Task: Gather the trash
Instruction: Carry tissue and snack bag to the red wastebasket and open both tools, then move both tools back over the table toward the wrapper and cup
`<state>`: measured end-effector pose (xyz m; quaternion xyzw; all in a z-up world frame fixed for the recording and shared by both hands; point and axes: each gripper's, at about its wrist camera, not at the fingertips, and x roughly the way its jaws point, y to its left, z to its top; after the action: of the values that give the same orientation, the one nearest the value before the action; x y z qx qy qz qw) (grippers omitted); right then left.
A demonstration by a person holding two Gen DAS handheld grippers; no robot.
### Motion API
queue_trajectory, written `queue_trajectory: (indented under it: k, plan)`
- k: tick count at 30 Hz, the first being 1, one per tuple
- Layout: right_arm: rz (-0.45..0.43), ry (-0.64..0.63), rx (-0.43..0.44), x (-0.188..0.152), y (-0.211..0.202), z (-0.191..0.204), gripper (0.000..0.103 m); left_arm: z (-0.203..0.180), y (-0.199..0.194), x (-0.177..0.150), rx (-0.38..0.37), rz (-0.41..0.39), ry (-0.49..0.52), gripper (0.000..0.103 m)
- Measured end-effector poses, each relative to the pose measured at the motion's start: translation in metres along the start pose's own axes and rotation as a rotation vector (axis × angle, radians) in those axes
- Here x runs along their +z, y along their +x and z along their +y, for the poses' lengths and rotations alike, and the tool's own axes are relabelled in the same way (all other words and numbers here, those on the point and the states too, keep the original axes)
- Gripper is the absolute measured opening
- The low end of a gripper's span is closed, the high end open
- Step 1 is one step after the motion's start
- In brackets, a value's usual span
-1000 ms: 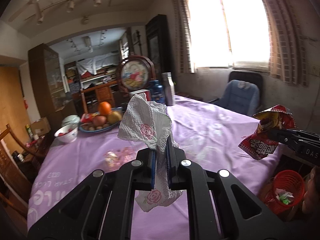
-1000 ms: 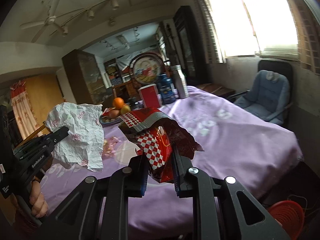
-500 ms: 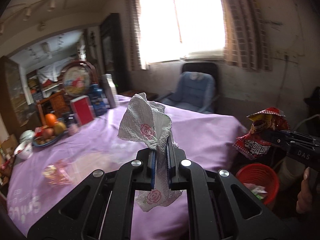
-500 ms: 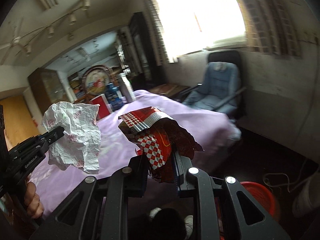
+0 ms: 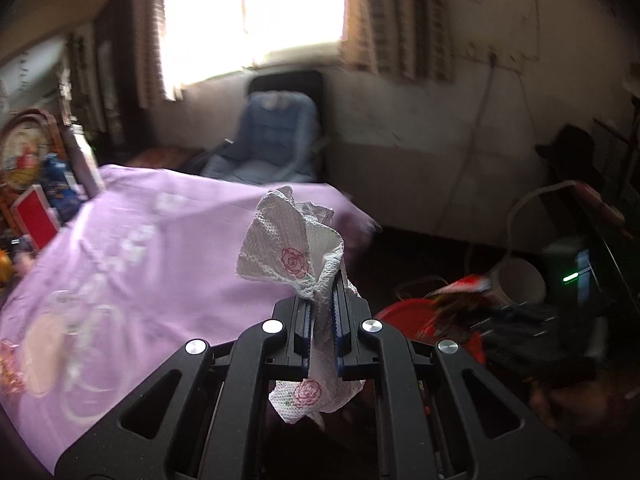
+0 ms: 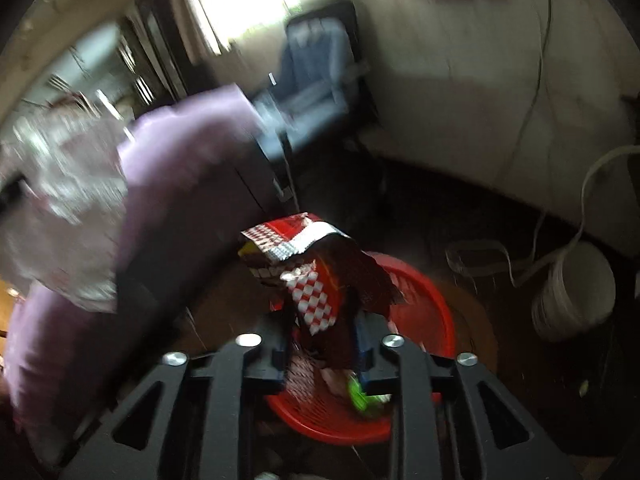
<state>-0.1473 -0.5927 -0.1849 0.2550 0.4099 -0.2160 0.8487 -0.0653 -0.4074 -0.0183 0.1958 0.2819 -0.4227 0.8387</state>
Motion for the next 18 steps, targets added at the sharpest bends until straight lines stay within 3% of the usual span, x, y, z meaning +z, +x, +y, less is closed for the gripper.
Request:
queue_trajectory:
  k: [2,7,9,10,13,14,18]
  plan:
    - [-0.006,0.032,-0.049,-0.002,0.005,-0.014,0.053,-0.013,0.021,0.002,-0.046,0.038,0.015,0.012]
    - [-0.116,0.147,-0.066,0.002,-0.024,-0.057,0.067,-0.05,0.074,-0.003,-0.174,0.147,0.051,0.012]
    - [-0.143,0.192,-0.062,0.0,-0.034,-0.071,0.068,-0.064,0.092,-0.008,-0.23,0.19,0.064,0.013]
    - [-0.149,0.216,-0.055,-0.001,-0.038,-0.078,0.068,-0.072,0.103,-0.013,-0.255,0.224,0.071,0.019]
    - [-0.148,0.244,-0.039,-0.004,-0.04,-0.086,0.068,-0.079,0.121,-0.022,-0.261,0.28,0.067,0.065]
    - [-0.148,0.244,-0.037,-0.005,-0.04,-0.085,0.068,-0.078,0.122,-0.025,-0.253,0.285,0.068,0.073]
    - [-0.144,0.222,-0.012,0.0,-0.037,-0.075,0.068,-0.074,0.115,-0.03,-0.215,0.271,0.09,0.08]
